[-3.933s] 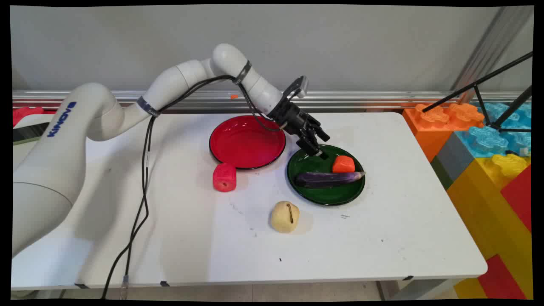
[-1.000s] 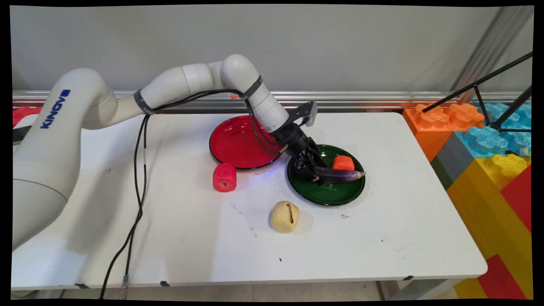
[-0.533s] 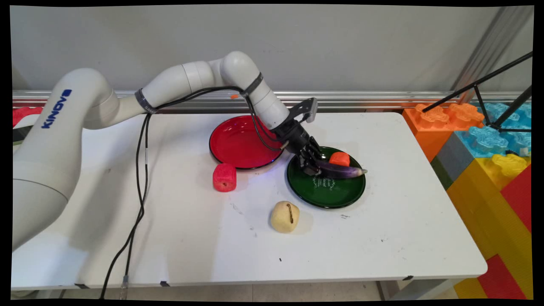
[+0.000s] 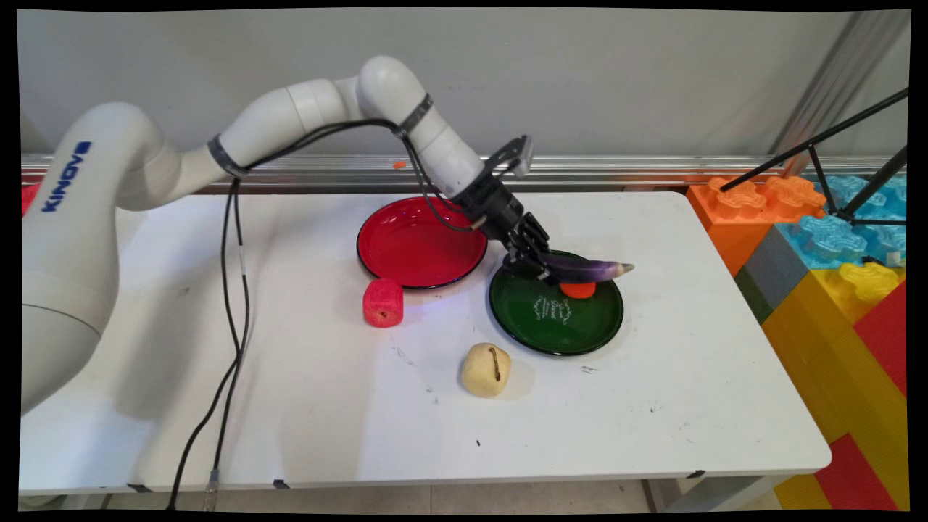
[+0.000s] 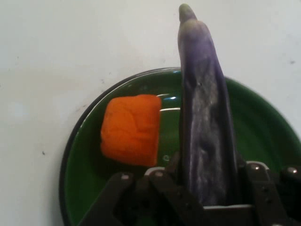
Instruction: Place the picked object on the table
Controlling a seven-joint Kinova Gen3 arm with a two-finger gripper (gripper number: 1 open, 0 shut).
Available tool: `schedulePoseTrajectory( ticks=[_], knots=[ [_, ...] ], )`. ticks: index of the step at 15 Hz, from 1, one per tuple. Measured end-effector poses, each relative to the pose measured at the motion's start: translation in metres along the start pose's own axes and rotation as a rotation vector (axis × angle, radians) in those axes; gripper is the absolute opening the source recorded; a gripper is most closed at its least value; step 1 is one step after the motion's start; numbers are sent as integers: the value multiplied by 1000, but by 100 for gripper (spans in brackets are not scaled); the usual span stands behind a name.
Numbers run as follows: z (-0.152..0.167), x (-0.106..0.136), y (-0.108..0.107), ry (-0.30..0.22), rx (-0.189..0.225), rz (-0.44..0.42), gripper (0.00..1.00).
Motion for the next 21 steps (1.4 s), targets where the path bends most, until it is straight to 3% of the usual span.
schedulePoseTrajectory(
  ticks=[3, 9, 14, 21],
  knots=[
    [-21, -2, 13, 13, -19, -21, 0],
    [-75, -27, 65, 16, -111, -38, 0],
    [-112, -59, 102, 1, -173, -46, 0],
    [-153, -110, 141, -35, -231, -64, 0]
  ],
)
